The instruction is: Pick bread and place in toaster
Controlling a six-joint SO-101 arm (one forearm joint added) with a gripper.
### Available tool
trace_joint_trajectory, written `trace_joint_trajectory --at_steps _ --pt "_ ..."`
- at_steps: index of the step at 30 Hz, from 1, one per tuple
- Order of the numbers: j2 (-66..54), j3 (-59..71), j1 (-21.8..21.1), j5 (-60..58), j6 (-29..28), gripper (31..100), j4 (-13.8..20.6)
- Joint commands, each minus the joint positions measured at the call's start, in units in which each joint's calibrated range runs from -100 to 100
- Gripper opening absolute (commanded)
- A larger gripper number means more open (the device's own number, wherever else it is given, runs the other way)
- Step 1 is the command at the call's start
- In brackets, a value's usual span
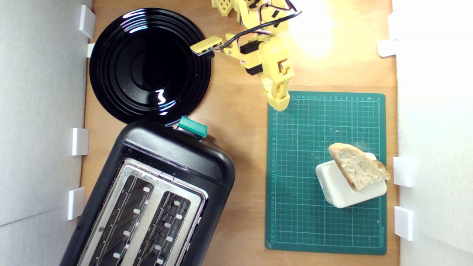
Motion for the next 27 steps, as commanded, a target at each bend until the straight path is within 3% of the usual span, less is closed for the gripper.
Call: trace_joint_trajectory --at_steps 1,7,27 --pt "3.55 -0.32 -2.01 -5.62 -0.02 42.2 -0.79" --pt "8.63 -0.5 -4.43 -10.66 -0.02 41.9 -0.7" --pt "8.8 -0.5 -5.15 -10.74 -0.02 42.2 0.12"
